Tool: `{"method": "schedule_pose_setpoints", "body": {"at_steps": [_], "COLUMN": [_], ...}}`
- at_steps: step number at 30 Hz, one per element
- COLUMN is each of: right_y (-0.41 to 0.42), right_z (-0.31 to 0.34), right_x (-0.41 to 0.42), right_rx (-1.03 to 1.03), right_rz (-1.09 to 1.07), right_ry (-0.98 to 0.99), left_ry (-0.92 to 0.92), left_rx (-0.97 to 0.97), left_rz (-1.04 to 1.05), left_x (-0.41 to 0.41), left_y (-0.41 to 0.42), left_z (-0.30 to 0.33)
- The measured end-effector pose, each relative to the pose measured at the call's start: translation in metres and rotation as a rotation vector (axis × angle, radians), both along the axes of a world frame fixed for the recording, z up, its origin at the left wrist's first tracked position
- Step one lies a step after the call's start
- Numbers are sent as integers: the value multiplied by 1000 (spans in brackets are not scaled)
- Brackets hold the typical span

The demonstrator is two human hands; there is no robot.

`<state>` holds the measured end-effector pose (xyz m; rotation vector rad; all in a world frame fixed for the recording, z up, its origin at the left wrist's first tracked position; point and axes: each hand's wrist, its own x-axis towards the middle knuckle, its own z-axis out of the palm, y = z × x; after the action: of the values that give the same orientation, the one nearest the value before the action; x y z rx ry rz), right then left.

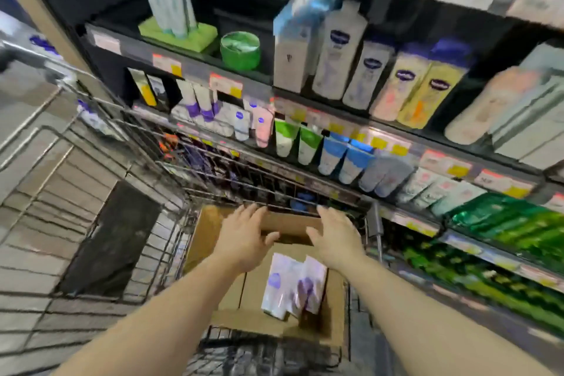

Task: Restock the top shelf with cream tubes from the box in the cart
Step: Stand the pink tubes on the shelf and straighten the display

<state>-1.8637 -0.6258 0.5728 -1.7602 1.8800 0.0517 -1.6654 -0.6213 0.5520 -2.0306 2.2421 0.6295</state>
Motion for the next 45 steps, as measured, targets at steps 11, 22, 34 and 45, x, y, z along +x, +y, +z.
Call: {"method": "schedule_pose_setpoints", "body": {"at_steps": [11, 22, 34, 45], "right_y": [24, 32, -4, 11], "right_z": [-174, -193, -162, -202], "right_x": [8, 8, 7, -21], "right_rx": [227, 288, 400, 346], "right_rz": [39, -25, -420, -508], "right_ry": [54, -84, -547, -500], "left_ry": [222, 450, 749, 483], "left_rx": [529, 603, 572, 790], "left_rz": [231, 569, 606, 539], "left_x": [-24, -31, -8, -47], "left_y": [37, 37, 21, 63], "left_z": [-197, -214, -175, -235]}}
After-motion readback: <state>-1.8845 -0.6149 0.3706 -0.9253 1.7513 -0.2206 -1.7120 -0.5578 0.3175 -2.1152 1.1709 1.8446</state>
